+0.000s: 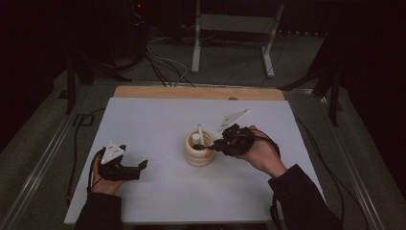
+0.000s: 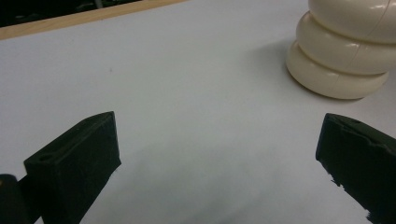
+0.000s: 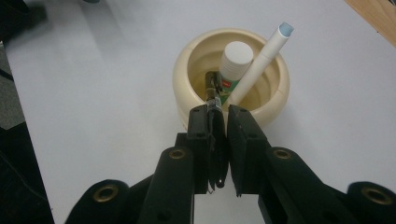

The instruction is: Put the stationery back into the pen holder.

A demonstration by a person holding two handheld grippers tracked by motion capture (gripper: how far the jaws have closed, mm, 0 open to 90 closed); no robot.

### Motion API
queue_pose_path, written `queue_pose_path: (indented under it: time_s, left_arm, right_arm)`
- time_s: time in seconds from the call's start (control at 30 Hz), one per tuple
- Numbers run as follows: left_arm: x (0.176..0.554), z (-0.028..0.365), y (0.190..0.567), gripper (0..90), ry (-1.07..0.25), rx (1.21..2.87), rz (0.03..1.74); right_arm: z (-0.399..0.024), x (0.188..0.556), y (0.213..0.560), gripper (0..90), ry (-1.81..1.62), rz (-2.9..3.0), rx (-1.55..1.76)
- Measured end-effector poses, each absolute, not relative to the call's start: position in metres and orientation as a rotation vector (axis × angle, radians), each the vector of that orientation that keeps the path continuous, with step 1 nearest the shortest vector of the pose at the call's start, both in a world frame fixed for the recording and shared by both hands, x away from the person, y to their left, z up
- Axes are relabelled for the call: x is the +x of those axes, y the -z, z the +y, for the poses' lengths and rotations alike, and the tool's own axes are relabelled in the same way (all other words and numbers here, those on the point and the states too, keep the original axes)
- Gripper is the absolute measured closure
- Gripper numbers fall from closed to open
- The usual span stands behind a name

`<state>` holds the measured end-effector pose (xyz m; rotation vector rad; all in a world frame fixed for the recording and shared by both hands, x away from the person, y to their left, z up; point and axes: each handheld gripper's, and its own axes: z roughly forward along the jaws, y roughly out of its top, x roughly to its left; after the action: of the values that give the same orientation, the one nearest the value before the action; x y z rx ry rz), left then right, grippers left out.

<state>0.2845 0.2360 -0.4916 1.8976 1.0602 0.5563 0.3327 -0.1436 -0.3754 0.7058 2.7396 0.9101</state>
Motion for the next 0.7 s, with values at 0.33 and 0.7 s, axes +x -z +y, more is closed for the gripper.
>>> queue_pose_path:
  time_s: [0.33, 0.7]
  left_arm:
    - [0.285, 0.236, 0.492, 0.1, -0.557, 1.899, 1.061]
    - [0.284, 0.238, 0.491, 0.1, -0.56, 1.892, 1.067]
  right_arm:
    - [-0.14, 0.337, 0.375, 80.1, -0.905, 2.739, 0.704]
    - [-0.128, 0.351, 0.382, 51.1, -0.976, 2.708, 0.75]
